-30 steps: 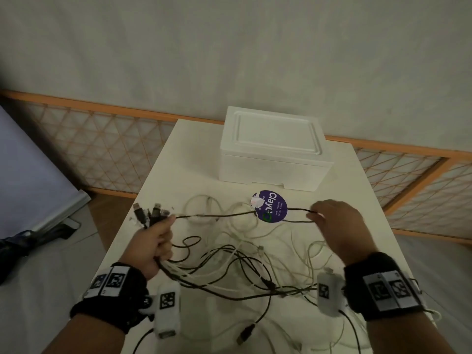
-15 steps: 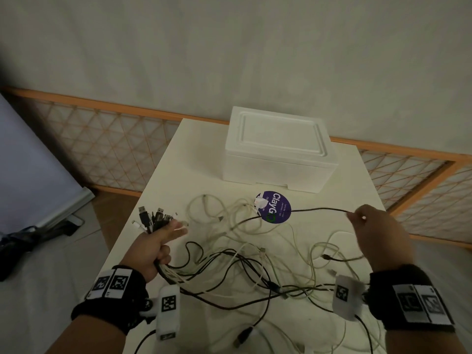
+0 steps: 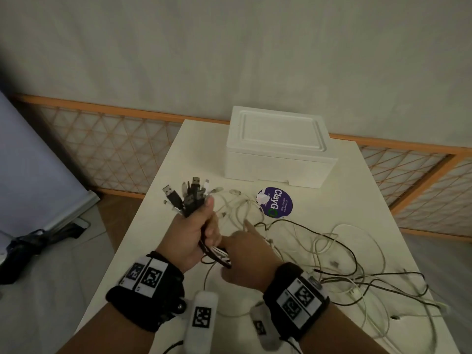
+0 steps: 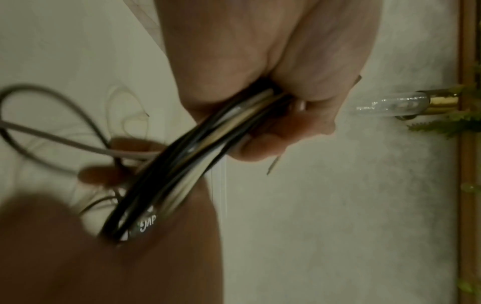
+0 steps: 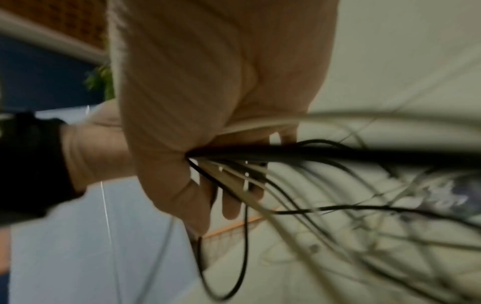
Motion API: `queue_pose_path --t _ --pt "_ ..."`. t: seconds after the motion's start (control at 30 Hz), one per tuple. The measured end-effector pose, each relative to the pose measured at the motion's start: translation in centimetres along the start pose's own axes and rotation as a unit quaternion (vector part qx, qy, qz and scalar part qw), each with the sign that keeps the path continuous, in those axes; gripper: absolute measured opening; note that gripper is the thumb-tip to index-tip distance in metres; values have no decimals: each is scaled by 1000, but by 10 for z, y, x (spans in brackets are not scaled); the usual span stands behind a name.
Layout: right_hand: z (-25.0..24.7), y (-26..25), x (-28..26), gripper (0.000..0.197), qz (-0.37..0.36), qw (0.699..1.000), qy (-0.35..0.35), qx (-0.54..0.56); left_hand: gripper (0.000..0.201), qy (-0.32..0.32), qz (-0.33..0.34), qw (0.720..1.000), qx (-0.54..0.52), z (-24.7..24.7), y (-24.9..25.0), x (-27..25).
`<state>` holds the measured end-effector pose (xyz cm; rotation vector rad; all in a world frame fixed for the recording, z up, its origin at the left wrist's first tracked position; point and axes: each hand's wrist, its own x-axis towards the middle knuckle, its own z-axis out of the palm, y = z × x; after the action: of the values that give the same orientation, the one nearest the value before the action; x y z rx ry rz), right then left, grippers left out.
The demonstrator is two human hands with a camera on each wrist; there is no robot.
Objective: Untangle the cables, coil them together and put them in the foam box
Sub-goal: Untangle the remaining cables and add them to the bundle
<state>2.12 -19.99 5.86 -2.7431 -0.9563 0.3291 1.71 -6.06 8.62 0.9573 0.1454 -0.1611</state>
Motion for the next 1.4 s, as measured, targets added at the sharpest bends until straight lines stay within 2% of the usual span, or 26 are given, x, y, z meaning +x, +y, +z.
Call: queue_pose_path --t 0.03,0.1,0.17,0.23,0.37,0.43,0.5,0.53,0.57,0.6,0.67,0.7,0.73,0.77,0.8,0.87,0.97,1.03,1.2,1.3,1.4 --pt "4 8 -5 32 10 999 2 -42 45 10 2 1000 -21 -5 3 -1" --pt "9 23 -16 33 17 998 35 -54 49 39 -1 998 -58 -16 7 -2" --pt "13 36 -26 45 16 995 95 -32 48 51 -4 995 -91 -25 9 -2" --pt "12 51 -35 61 48 994 95 -19 49 47 3 993 -104 -33 11 -2" --pt "15 98 -62 77 181 982 43 -1 48 70 31 991 -109 -47 19 4" --pt "18 117 -80 83 231 972 -39 -19 48 86 39 990 -108 -51 18 8" --pt "19 128 -89 84 249 956 -151 -25 47 95 36 990 -96 -49 14 10" --pt "16 128 -90 77 245 953 -180 -7 46 96 36 991 -87 -46 11 12" --pt "11 124 -89 67 228 958 -173 15 43 91 36 992 -80 -43 7 13" --pt "3 119 -86 57 207 969 -131 35 41 79 34 994 -75 -39 4 14" --pt "-15 99 -75 49 139 986 52 70 43 34 25 997 -67 -29 -3 17" --pt "-24 82 -67 51 88 983 137 85 47 10 17 998 -61 -23 -7 17" --pt "-32 62 -57 57 44 978 177 101 48 -10 9 998 -54 -16 -10 18" --pt "-37 42 -46 64 15 978 172 115 45 -28 3 999 -46 -7 -14 18" --pt "-35 26 -35 68 11 981 139 132 39 -44 0 998 -42 1 -16 18" --pt "-23 6 -14 56 48 983 74 163 38 -48 0 998 -39 15 -16 18" --pt "3 18 -4 27 82 994 22 64 37 -42 10 997 -57 11 -1 19" --pt "12 39 -13 18 98 994 -24 32 37 -29 30 995 -90 -7 12 20" --pt "26 104 -57 20 220 968 -104 52 44 101 57 984 -135 -61 32 27" --pt "24 127 -81 31 245 960 -131 37 43 203 26 969 -136 -88 14 31" --pt "18 135 -92 21 226 953 -202 14 40 276 -43 952 -122 -99 -19 30"
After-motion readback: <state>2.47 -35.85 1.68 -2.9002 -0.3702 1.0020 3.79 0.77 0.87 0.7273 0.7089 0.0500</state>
